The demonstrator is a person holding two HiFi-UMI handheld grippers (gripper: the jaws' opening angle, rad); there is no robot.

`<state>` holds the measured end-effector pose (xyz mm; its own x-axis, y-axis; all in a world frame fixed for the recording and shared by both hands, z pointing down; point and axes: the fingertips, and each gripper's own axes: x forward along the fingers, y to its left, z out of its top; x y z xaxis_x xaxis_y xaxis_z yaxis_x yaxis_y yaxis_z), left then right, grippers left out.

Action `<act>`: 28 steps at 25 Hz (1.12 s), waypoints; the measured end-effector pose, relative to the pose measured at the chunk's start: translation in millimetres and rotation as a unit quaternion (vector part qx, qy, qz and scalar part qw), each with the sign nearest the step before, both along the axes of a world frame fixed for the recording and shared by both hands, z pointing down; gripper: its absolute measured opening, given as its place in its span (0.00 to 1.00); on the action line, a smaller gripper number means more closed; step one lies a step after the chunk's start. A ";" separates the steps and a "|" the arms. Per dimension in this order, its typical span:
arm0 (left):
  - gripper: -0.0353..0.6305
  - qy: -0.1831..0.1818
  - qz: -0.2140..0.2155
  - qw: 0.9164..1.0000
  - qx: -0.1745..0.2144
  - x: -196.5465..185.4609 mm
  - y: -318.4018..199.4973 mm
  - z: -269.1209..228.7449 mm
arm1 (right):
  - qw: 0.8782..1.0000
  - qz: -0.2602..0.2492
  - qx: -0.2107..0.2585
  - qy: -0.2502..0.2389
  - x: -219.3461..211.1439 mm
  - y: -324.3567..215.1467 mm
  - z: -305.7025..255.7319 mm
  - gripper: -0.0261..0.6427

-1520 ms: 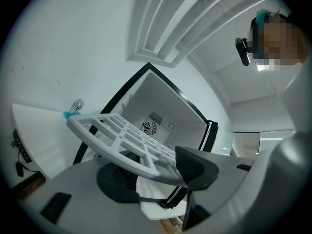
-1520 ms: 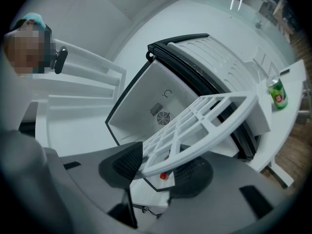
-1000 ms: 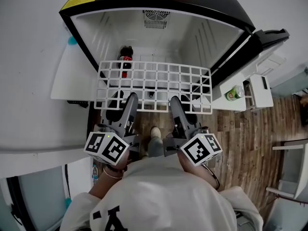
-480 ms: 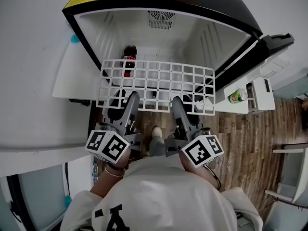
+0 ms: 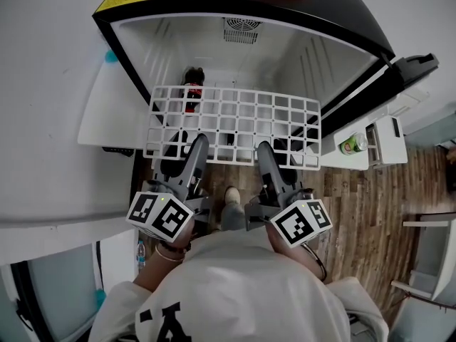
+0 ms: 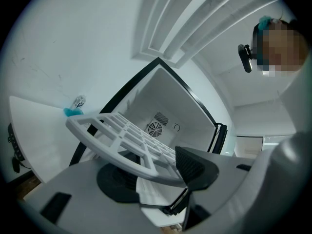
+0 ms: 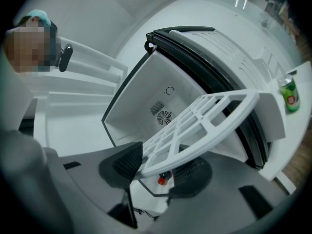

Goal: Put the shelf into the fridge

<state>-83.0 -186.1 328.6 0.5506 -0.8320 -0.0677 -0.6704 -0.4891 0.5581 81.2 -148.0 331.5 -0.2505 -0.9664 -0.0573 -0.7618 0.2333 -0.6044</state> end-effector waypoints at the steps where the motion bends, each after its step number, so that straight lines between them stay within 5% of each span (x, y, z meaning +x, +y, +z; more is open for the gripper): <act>1: 0.38 0.000 -0.001 1.000 0.000 -0.4 -0.9 -0.1 | 1.000 -0.001 0.001 0.000 -0.3 -0.6 -0.1 0.31; 28: 0.38 0.000 -0.003 1.000 -0.016 -2.1 -8.0 -4.4 | 0.999 -0.012 0.024 -0.031 -3.7 -4.2 -6.0 0.31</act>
